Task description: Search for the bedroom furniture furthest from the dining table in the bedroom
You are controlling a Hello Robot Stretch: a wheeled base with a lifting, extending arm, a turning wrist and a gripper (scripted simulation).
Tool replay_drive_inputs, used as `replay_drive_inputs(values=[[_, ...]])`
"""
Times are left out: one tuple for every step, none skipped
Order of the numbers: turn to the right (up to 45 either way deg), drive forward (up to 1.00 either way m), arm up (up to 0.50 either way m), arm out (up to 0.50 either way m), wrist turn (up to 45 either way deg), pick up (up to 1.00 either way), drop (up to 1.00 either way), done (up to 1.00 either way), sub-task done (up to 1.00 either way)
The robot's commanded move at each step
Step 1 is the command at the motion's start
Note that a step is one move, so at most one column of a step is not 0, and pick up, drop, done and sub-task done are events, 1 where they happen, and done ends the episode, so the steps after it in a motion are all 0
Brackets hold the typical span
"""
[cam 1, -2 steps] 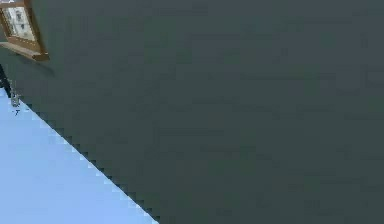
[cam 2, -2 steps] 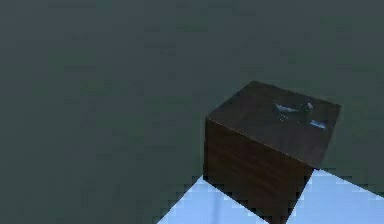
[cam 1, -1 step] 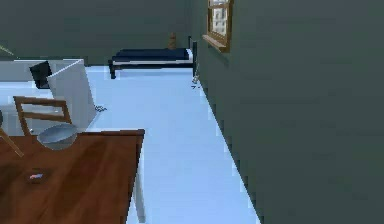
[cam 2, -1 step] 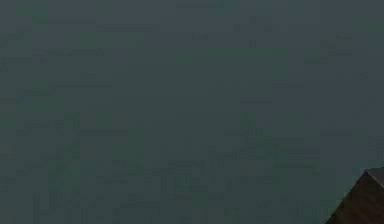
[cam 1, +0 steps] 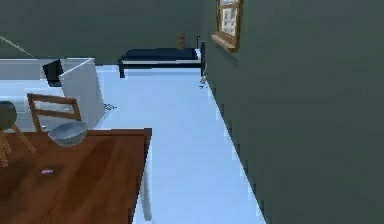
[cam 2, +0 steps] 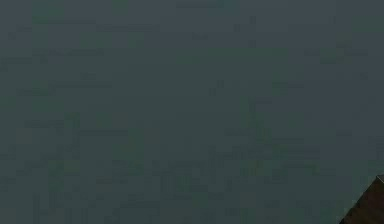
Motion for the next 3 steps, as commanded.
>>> replay_drive_inputs(values=[[45.0, 0.0, 0.0, 0.0, 0.0, 0.0, 0.0, 0.0, 0.0], [39.0, 0.0, 0.0, 0.0, 0.0, 0.0, 0.0, 0.0, 0.0], [0.0, 0.3, 0.0, 0.0, 0.0, 0.0, 0.0, 0.0, 0.0]])
